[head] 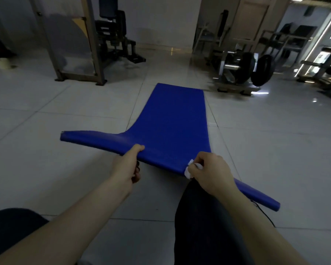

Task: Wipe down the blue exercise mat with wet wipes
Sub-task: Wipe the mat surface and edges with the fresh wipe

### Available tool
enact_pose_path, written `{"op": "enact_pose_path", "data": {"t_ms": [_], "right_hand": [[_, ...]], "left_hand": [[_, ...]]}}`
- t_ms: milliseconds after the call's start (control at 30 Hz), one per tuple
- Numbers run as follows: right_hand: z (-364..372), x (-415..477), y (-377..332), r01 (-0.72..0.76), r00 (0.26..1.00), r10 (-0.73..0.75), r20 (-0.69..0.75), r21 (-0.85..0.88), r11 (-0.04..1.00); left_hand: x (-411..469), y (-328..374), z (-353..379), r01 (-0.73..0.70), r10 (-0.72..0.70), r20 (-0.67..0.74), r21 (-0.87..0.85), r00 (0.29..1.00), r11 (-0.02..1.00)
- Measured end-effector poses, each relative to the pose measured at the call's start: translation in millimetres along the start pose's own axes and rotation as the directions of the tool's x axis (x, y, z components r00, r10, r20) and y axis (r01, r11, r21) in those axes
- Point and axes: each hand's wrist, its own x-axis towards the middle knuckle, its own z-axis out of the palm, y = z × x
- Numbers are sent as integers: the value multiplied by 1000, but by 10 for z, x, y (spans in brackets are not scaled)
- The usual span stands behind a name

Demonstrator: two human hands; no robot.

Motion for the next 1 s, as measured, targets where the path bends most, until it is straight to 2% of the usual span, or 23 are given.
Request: {"op": "enact_pose_path", "data": {"t_ms": [133, 233, 333, 400, 500, 633, 700, 800, 867, 933, 1000], "right_hand": [[185, 3, -167, 108, 994, -109, 21, 28, 994], [309, 31, -408, 220, 974, -220, 58, -2, 975], [354, 24, -516, 254, 966, -250, 65, -81, 964], [266, 12, -394, 189, 980, -181, 77, -117, 975], [19, -34, -37, 9, 998, 1, 65, -161, 987], [-254, -138, 420, -202, 979, 204, -15, -252, 946], [-295, -148, 475, -239, 970, 238, -37, -298, 924], [-164, -83, 193, -165, 986, 167, -12, -222, 961], [50, -39, -128, -29, 999, 31, 13, -133, 991], [247, -32, -386, 114, 993, -116, -12, -130, 985], [331, -45, -419, 175, 982, -185, -49, -160, 971]], "left_hand": [[-127, -266, 153, 158, -183, 163, 150, 970, 976], [-165, -286, 224, 150, -184, 215, 165, 959, 975], [-161, -274, 224, 138, -162, 200, 130, 966, 982], [-148, -289, 223, 171, -194, 209, 123, 959, 978], [-124, -271, 223, 224, -242, 229, 100, 943, 969], [-110, -218, 253, 193, -214, 245, 108, 946, 975], [-107, -204, 287, 189, -209, 247, 102, 946, 977], [-113, -201, 314, 200, -218, 256, 94, 942, 975], [-141, -215, 327, 190, -211, 255, 105, 944, 976], [-169, -239, 323, 153, -178, 244, 118, 953, 981], [-175, -246, 300, 151, -174, 232, 116, 957, 982]]}}
